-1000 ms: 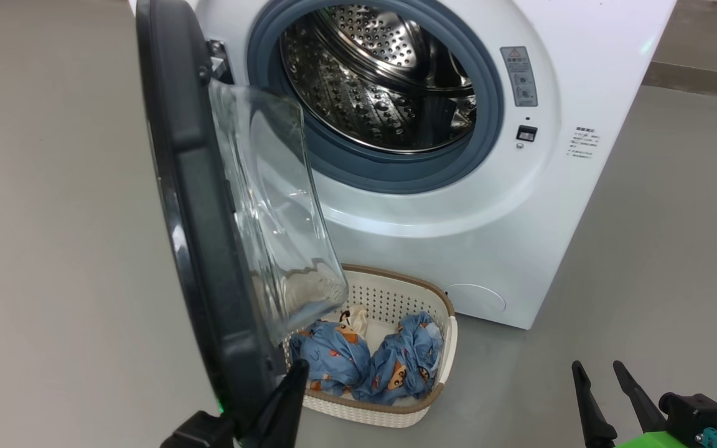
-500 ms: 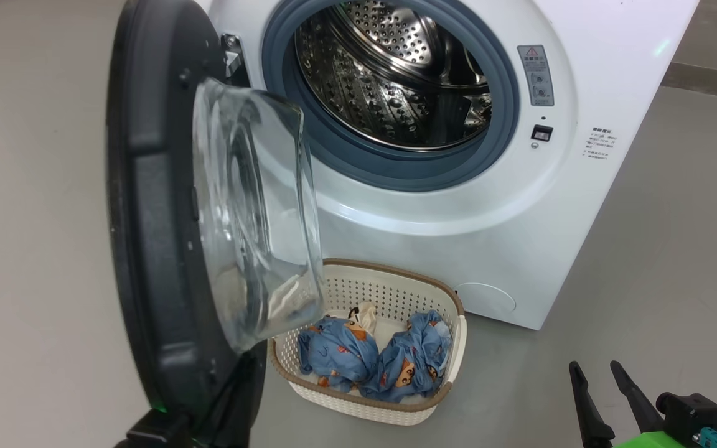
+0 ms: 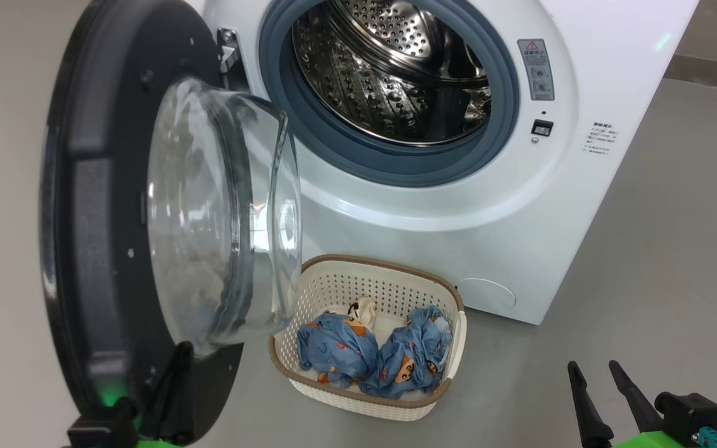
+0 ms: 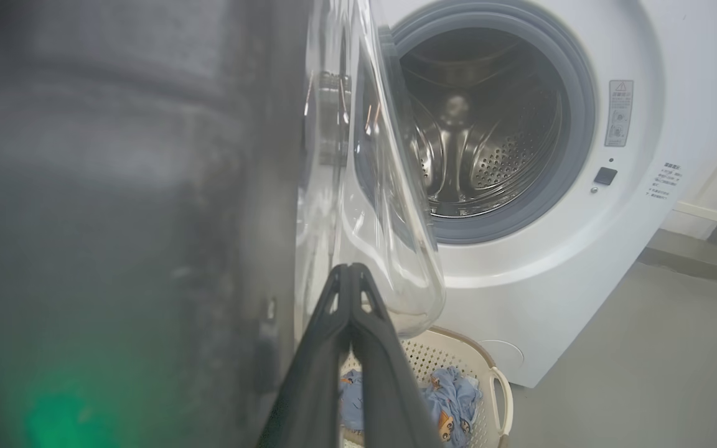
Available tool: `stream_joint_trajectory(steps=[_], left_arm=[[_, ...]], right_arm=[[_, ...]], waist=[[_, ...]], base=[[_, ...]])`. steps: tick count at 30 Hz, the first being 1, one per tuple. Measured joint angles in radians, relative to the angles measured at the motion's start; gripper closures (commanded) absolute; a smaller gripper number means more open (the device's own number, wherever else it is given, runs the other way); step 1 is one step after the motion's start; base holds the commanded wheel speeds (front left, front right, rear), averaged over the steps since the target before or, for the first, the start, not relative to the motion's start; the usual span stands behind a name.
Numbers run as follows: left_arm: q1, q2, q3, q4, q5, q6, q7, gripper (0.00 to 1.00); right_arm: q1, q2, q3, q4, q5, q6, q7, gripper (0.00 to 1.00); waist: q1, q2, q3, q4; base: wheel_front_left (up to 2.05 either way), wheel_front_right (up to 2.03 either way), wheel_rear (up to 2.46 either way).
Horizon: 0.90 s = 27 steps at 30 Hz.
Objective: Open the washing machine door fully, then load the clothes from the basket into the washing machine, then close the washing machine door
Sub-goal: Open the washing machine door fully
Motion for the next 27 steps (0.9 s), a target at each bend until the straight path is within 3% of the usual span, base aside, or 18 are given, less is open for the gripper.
stream_joint_trajectory(steps=[27], left_arm=[[-0.078, 0.058, 0.186, 0.116, -0.045, 0.049, -0.037, 1.0]], right_arm=[[-0.012, -0.004, 0.026, 0.0, 0.0, 0.0, 0.0, 0.0]], waist=[[0.0, 0.0, 0.035, -0.01]], base=[[0.0, 0.0, 0.0]])
